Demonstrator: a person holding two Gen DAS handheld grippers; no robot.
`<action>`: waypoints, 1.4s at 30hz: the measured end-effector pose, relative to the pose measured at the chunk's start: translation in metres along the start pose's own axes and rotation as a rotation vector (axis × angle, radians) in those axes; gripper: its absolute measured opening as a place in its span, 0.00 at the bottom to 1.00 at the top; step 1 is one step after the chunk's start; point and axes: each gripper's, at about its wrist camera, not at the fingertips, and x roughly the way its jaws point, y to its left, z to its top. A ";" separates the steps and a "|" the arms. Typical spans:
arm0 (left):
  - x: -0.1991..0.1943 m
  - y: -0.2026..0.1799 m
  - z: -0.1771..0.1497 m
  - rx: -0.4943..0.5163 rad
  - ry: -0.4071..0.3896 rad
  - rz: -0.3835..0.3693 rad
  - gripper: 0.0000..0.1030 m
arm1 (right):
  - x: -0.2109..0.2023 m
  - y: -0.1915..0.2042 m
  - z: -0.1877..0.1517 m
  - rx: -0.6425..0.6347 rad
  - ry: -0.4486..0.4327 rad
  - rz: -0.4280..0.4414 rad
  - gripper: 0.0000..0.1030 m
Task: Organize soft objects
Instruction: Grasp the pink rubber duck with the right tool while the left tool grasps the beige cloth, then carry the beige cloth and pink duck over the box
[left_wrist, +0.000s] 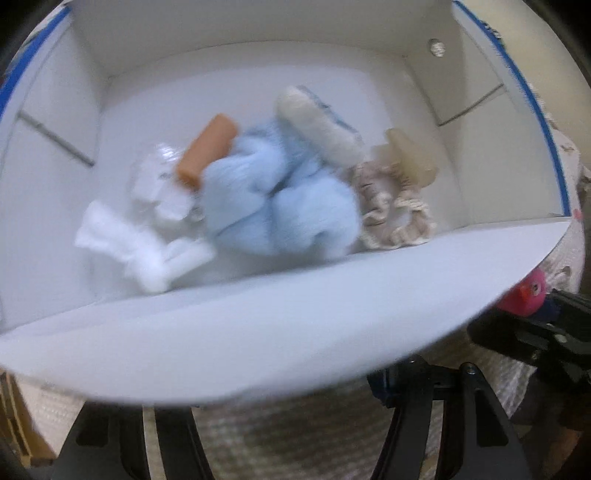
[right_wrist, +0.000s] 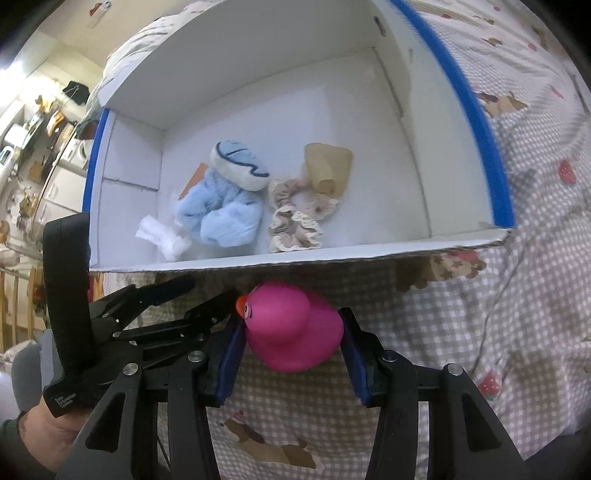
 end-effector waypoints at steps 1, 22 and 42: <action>0.002 -0.002 0.001 0.008 -0.001 -0.005 0.59 | -0.001 -0.002 0.000 0.006 -0.002 -0.002 0.50; -0.016 0.020 -0.022 -0.052 -0.008 0.168 0.13 | -0.002 0.005 -0.004 -0.041 -0.004 -0.021 0.50; -0.157 0.023 -0.051 -0.071 -0.219 0.239 0.13 | -0.020 0.048 -0.017 -0.187 -0.040 -0.012 0.50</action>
